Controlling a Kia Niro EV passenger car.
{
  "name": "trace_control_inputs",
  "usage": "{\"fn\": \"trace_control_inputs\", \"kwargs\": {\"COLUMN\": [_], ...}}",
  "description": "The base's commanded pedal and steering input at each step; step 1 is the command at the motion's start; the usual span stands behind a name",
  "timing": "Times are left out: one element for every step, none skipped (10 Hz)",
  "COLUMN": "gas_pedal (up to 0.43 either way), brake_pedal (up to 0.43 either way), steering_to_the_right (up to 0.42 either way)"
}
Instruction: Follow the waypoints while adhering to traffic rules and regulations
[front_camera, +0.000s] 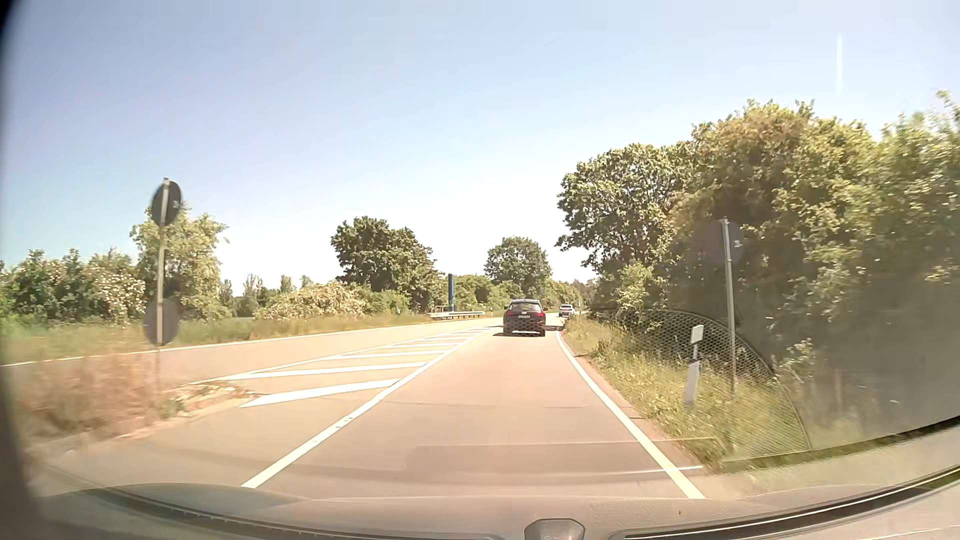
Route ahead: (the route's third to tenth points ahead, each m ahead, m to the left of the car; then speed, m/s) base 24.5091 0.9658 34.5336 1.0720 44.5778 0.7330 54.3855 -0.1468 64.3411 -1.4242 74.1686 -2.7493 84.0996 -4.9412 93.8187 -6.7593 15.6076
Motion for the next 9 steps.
{"fn": "trace_control_inputs", "kwargs": {"gas_pedal": [0.059,0.059,0.059,0.059,0.059,0.059,0.059,0.059,0.059], "brake_pedal": [0.03,0.03,0.03,0.03,0.03,0.03,0.03,0.03,0.03], "steering_to_the_right": [0.01,0.01,0.01,0.011,0.011,0.012,0.012,0.012,0.012]}}
